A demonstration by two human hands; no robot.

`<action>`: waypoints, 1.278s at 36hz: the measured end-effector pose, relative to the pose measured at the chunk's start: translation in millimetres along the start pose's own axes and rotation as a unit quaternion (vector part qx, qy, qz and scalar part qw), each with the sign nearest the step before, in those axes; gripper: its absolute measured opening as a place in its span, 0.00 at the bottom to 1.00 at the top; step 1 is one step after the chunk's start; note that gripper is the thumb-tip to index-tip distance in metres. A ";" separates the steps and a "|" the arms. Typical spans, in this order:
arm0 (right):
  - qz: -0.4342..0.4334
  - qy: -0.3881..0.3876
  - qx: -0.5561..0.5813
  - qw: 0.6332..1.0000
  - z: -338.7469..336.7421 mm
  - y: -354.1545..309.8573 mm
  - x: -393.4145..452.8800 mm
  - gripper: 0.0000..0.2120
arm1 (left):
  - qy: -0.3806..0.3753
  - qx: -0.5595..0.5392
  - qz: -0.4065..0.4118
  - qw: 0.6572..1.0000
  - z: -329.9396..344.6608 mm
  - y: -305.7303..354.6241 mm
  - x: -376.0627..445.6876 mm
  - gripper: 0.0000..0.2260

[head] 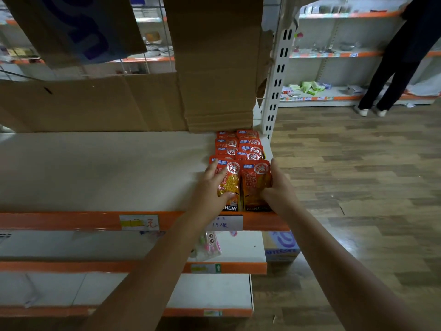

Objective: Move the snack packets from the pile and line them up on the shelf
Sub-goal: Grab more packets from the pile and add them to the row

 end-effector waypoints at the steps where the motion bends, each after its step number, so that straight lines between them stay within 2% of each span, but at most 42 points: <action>1: 0.000 -0.001 0.001 1.000 0.2 -0.1 -0.4 0.35 | -0.001 -0.005 -0.002 1.000 0.5 -1.2 0.4 0.31; 5: -0.007 -0.008 0.039 0.999 0.8 -2.0 -3.6 0.31 | 0.014 -0.023 -0.013 1.000 1.8 -4.0 0.6 0.39; 9: -0.021 -0.010 0.059 0.998 1.0 -5.2 -6.7 0.28 | -0.002 -0.070 -0.085 0.994 1.3 -11.9 6.7 0.43; 13: -0.022 -0.005 0.059 0.998 0.8 -8.2 -8.6 0.31 | -0.045 -0.127 -0.117 0.984 3.2 -14.3 10.4 0.45; 20: -0.039 0.002 0.040 0.998 -1.6 -11.7 -11.1 0.30 | -0.075 -0.101 -0.097 0.987 4.6 -12.4 10.4 0.46; 26: -0.059 0.016 0.025 0.998 -3.4 -13.4 -12.7 0.31 | -0.067 -0.088 -0.078 0.991 3.7 -11.2 11.6 0.47; 34: -0.076 0.015 -0.010 0.997 1.2 -14.3 -11.5 0.35 | -0.063 -0.043 -0.051 0.996 0.7 -6.1 12.0 0.46; 38: -0.109 0.039 -0.121 0.986 1.0 -24.1 -10.1 0.40 | -0.051 0.005 -0.025 0.998 -10.8 -4.0 11.6 0.41; 42: -0.153 0.035 -0.198 0.967 8.7 -50.5 -14.0 0.35 | -0.024 0.069 0.009 0.997 -31.3 -6.7 10.5 0.35; 46: -0.188 -0.012 -0.229 0.955 34.6 -79.4 -19.9 0.28 | 0.010 0.131 0.047 0.990 -60.0 -19.0 5.8 0.29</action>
Point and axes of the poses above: each hand's wrist, its own x-axis towards the middle knuckle, its own z-axis out of the palm, y = z × x, the point moved 3 cm from there along x, towards the middle knuckle, and after that the axes turned 9 degrees about y, right-handed, at the moved point
